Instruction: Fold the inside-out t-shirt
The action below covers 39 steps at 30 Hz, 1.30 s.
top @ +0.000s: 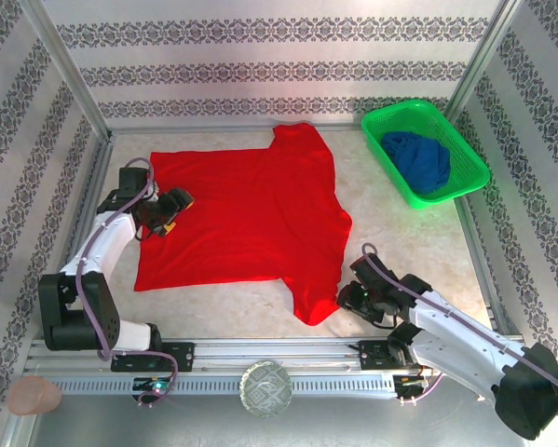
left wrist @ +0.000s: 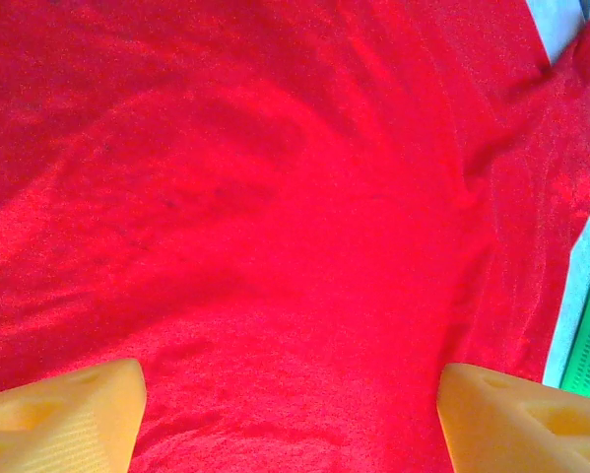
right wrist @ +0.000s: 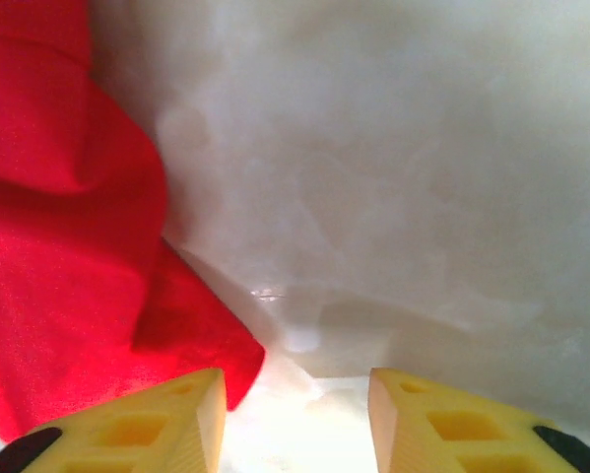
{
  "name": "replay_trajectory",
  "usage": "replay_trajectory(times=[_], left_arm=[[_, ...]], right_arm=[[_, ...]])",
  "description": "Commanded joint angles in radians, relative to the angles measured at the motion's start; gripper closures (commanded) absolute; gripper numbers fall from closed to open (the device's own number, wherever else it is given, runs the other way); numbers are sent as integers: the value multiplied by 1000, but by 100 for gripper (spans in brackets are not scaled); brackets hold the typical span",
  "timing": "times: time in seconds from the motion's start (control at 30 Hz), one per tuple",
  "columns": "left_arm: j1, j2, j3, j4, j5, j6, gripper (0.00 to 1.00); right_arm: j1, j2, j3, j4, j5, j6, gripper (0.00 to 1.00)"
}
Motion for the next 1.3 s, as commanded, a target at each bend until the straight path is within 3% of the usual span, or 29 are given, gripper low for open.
replay_trajectory(times=[0.0,0.57,1.0,1.27], left_arm=[[6,-32,-2,-57,-27,14,21],[14,-165,-75,-122,-54,-13,16],[22,-168,-77,-110,-37,-30,11],[34,-169,-89,-99,-24,-30,11]], right_arm=[[25,8,-41,46,13,37,60],[66,-74,30,-13,44,13,59],[68,136,72,103,32,-56,62],[87,172,89,88,35,-75,60]])
